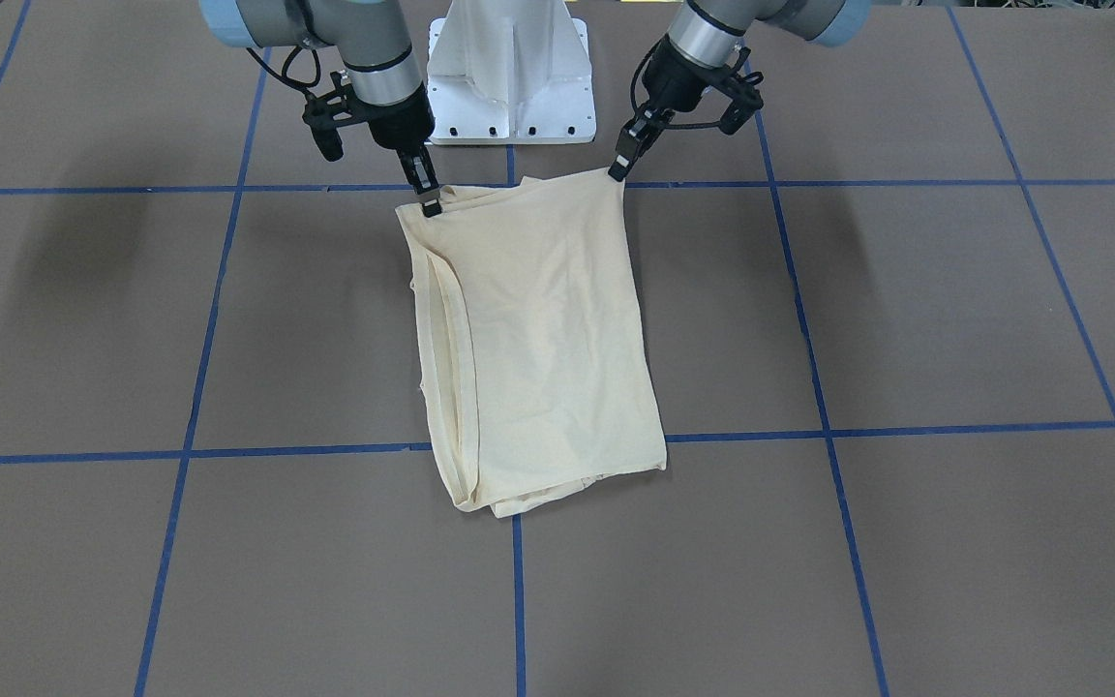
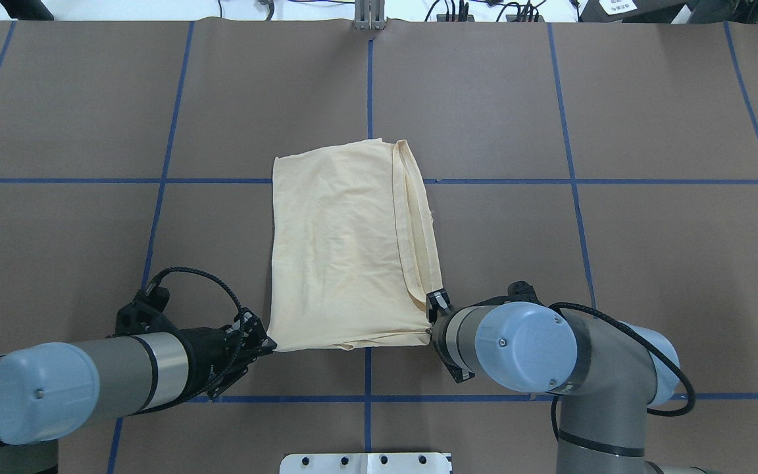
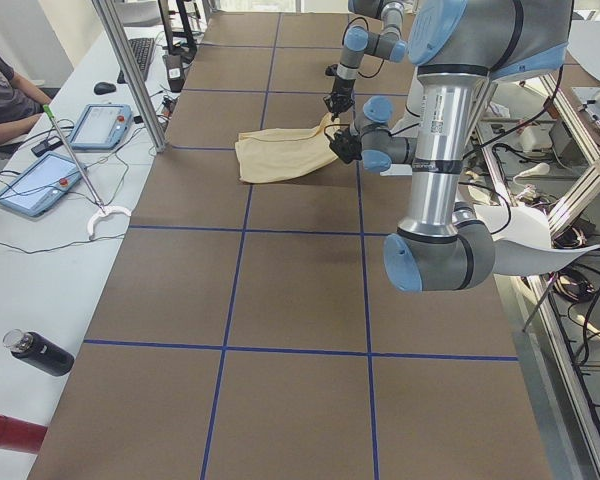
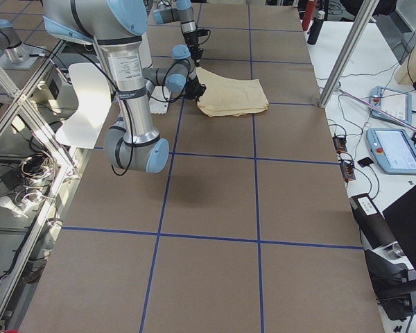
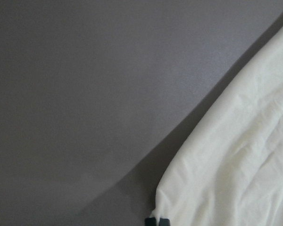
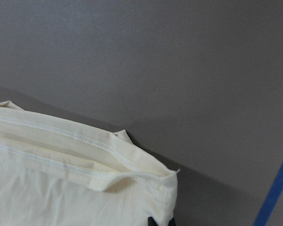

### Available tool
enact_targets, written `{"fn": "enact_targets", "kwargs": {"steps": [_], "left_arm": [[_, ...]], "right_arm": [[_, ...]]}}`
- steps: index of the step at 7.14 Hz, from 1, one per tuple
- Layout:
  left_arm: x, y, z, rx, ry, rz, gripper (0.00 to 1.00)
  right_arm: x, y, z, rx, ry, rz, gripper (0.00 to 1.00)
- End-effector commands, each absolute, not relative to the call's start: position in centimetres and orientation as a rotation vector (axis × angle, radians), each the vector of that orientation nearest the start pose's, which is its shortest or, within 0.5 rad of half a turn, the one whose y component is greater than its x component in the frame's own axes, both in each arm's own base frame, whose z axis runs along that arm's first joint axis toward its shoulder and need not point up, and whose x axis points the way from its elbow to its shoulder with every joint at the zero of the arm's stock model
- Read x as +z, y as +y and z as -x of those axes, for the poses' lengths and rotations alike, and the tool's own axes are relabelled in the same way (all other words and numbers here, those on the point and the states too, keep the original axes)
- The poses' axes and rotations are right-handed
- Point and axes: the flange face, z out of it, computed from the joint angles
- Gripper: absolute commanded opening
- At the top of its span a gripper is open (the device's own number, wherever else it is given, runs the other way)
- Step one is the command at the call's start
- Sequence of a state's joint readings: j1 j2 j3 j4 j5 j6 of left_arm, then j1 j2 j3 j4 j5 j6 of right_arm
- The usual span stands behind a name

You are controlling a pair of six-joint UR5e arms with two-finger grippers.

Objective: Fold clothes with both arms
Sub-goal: 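Grasp the shirt's edge nearest the robot with both grippers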

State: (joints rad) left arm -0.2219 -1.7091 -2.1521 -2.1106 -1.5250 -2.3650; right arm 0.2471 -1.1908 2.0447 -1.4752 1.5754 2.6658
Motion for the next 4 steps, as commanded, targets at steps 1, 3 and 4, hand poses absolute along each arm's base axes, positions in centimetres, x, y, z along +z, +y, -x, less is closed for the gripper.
{"fn": "enact_targets", "kwargs": {"steps": [1, 3, 4], "left_arm": [[23.7, -23.2, -42.3, -0.878, 1.300, 0.363, 0.00], [23.2, -32.2, -41.9, -0.864, 1.317, 0.215, 0.00], [23.8, -37.3, -42.6, -0.895, 1.291, 0.171, 0.00]], "right_arm": [[20.4, -26.7, 46.8, 1.264, -0.934, 0.447, 0.00], [19.6, -36.5, 47.2, 1.291, -0.893, 0.410, 0.00], [18.7, -40.6, 48.9, 1.302, -0.882, 0.364, 0.00]]}}
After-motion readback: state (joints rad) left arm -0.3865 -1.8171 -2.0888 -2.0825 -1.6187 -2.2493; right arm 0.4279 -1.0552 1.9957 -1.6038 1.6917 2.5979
